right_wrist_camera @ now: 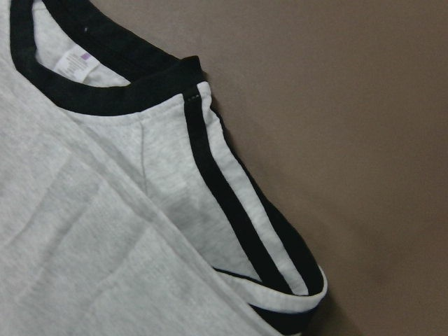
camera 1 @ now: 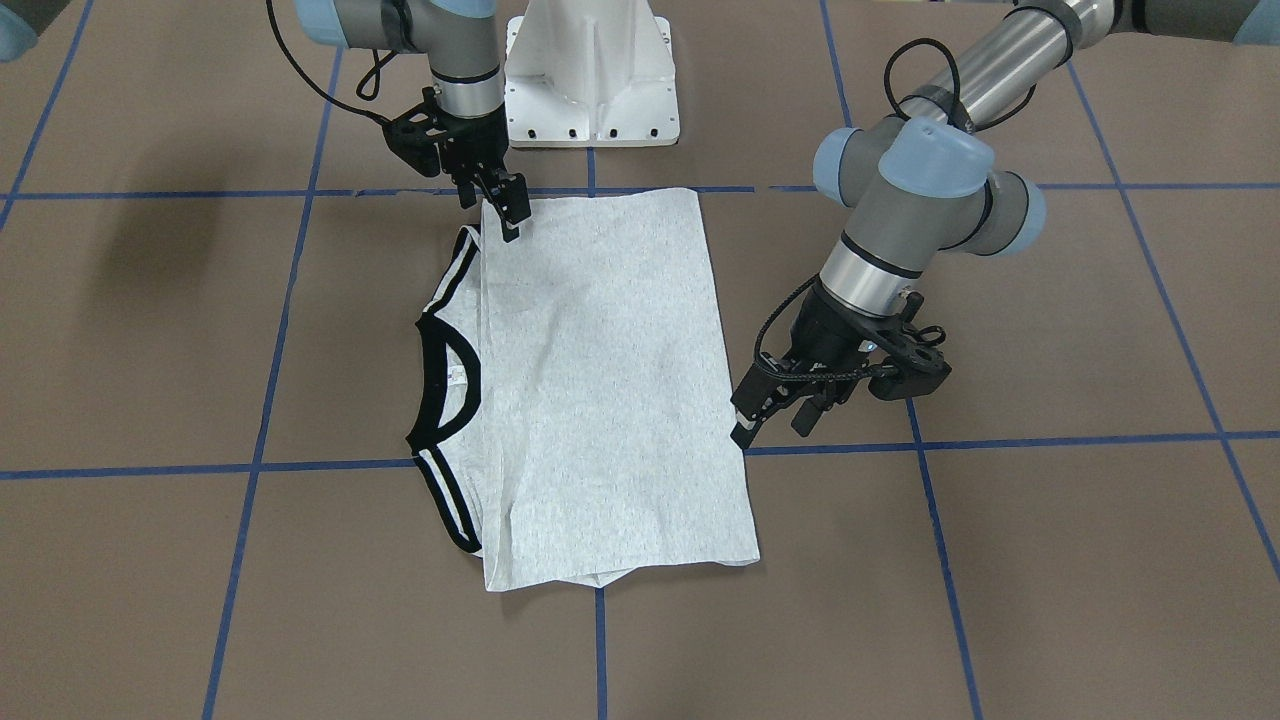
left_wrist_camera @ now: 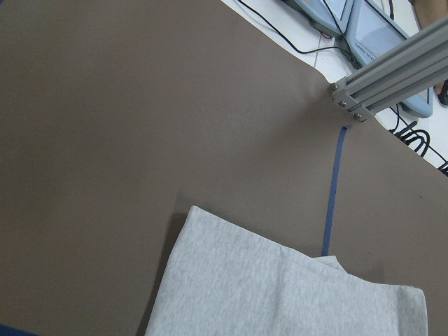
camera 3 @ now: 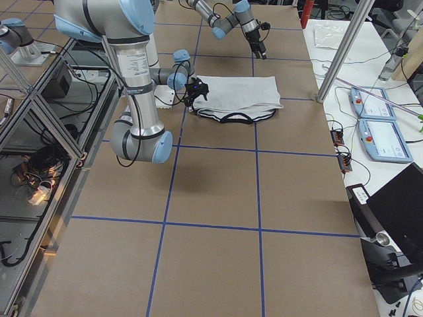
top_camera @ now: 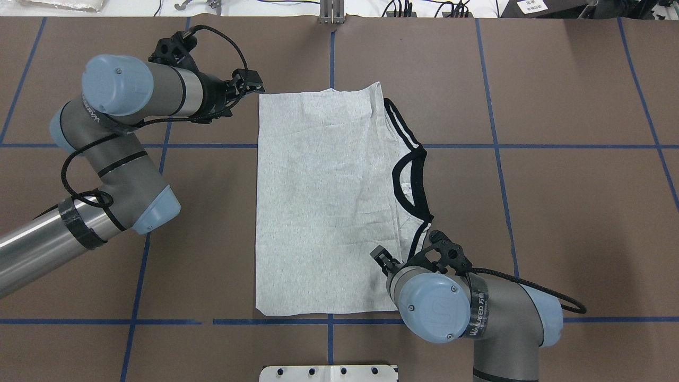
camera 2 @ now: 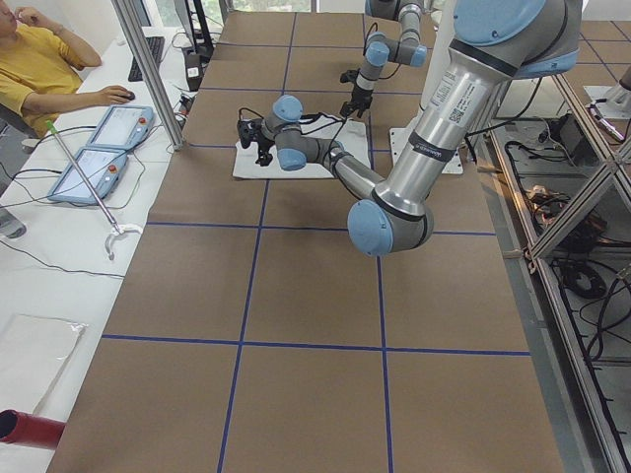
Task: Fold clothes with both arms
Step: 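Release the shirt and reposition the right gripper near the collar edge nearest the robot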
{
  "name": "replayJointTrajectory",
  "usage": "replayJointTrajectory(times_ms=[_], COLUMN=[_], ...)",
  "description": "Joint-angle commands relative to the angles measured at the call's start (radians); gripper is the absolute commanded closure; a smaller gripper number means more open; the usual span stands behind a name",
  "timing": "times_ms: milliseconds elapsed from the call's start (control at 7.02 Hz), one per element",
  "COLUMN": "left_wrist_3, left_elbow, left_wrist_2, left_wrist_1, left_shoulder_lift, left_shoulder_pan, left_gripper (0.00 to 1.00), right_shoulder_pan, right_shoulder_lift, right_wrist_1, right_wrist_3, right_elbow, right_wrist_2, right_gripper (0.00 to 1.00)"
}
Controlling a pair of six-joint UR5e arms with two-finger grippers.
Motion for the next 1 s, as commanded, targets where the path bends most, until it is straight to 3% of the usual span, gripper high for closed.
replayJointTrajectory(times_ms=[0,285,570,712,855], left_wrist_3=[0.0,0.002,0.003,0.003,0.003], left_elbow=[0.004,0.005,0.002,0.001,-0.001], left_wrist_2=[0.002,0.002,0.002,0.002,0.002], left_wrist_1=[0.001,0.001,-0.007,-0.007,-0.007], left_shoulder_lift=[0.0,0.005,0.027,0.034,0.034], left_shoulder_pan=[0.0,0.0,0.002,0.002,0.002], left_gripper=[0.0,0.0,0.0,0.0,0.0], right_shoulder_pan=[-0.012,-0.014,-0.014,-0.014,-0.014], right_shoulder_lift=[-0.01,-0.009,-0.002,-0.004,-0.002], right_wrist_1=[-0.002,-0.002,0.0,0.0,0.0], right_wrist_3=[0.005,0.035,0.067,0.068,0.068], right_elbow=[-0.003,-0.009,-0.014,-0.012,-0.005], right_wrist_2=[0.0,0.0,-0.002,-0.002,-0.002], right_gripper=[0.07,0.42,0.89,1.0,1.0])
